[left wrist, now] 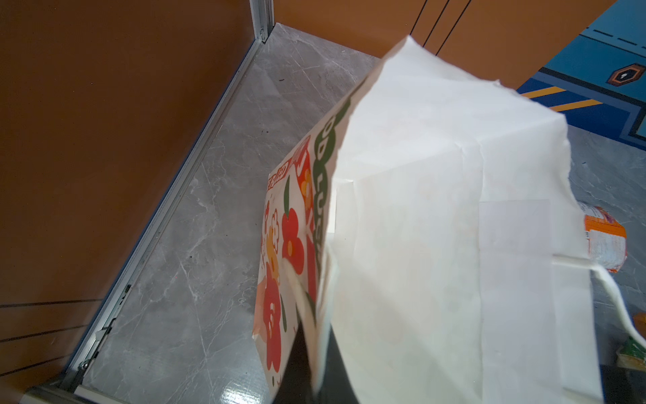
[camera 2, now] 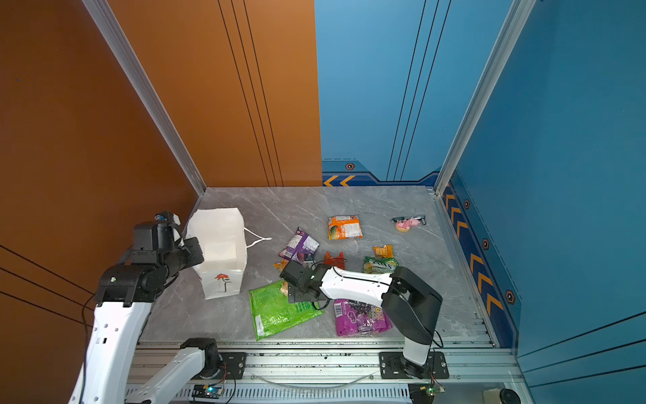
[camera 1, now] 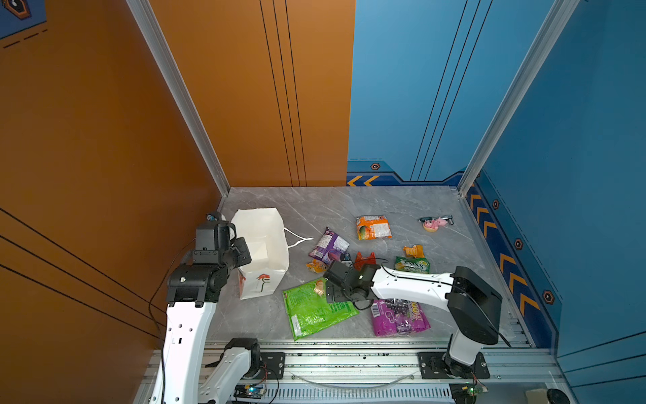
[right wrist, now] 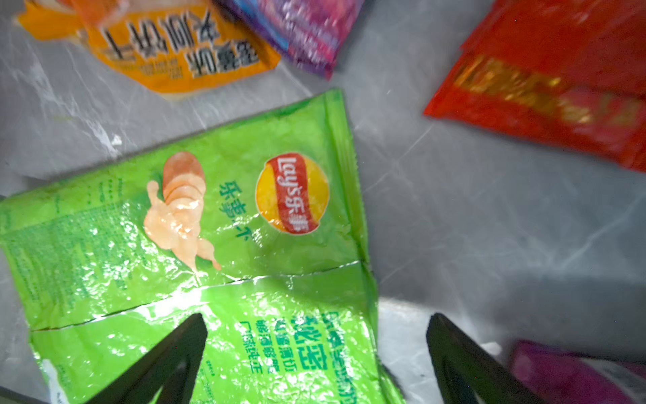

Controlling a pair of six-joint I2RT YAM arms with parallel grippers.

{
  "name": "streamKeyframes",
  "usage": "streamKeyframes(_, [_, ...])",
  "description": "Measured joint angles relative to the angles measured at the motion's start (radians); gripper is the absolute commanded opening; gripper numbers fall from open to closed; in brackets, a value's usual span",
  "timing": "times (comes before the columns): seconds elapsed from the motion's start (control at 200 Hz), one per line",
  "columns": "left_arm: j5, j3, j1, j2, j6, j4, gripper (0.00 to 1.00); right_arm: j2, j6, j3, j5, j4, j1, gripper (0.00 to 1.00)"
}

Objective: Place the snacks into the paper bag
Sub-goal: 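Pull the bag nearer with the left gripper while the right gripper lowers, then close the right gripper on the green Lay's bag's edge and lift it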

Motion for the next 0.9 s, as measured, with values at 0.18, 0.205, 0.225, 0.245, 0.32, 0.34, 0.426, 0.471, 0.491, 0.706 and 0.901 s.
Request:
streamKeyframes(0.18, [0.002, 0.0, 0.0, 0.003, 0.0, 0.0, 0.0, 0.042, -0.138, 0.019, -0.065, 0.007, -0.072, 0.99])
streamKeyframes(0.205, [0.003, 0.0, 0.0, 0.003, 0.0, 0.0, 0.0, 0.051, -0.152, 0.021, -0.071, 0.006, -0.075, 0.98])
streamKeyframes(0.225, [0.003, 0.0, 0.0, 0.003, 0.0, 0.0, 0.0, 0.061, -0.162, 0.022, -0.076, 0.006, -0.077, 0.97])
streamKeyframes(0.245, [0.003, 0.0, 0.0, 0.003, 0.0, 0.0, 0.0, 0.068, -0.169, 0.023, -0.079, 0.006, -0.078, 0.96])
streamKeyframes(0.32, [0.004, 0.0, 0.0, 0.003, 0.0, 0.0, 0.0, 0.09, -0.196, 0.024, -0.101, 0.006, -0.078, 0.92])
streamKeyframes(0.34, [0.004, 0.0, 0.0, 0.003, 0.0, 0.0, 0.0, 0.095, -0.201, 0.026, -0.106, 0.005, -0.077, 0.91])
streamKeyframes(0.426, [0.004, 0.0, 0.0, 0.007, 0.0, 0.0, 0.0, 0.118, -0.217, 0.042, -0.123, 0.005, -0.07, 0.84])
streamKeyframes(0.471, [0.005, 0.0, 0.0, 0.009, 0.0, 0.0, 0.0, 0.134, -0.22, 0.055, -0.127, 0.005, -0.063, 0.76])
streamKeyframes(0.491, [0.006, -0.001, 0.0, 0.011, 0.0, 0.0, 0.0, 0.144, -0.223, 0.063, -0.129, 0.006, -0.059, 0.72])
streamKeyframes(0.706, [0.008, -0.02, 0.0, 0.011, 0.0, 0.01, 0.0, 0.198, -0.203, 0.116, -0.164, 0.042, -0.013, 0.34])
streamKeyframes(0.901, [0.008, -0.022, 0.0, 0.011, 0.0, 0.012, 0.0, 0.2, -0.179, 0.103, -0.184, 0.071, -0.004, 0.06])
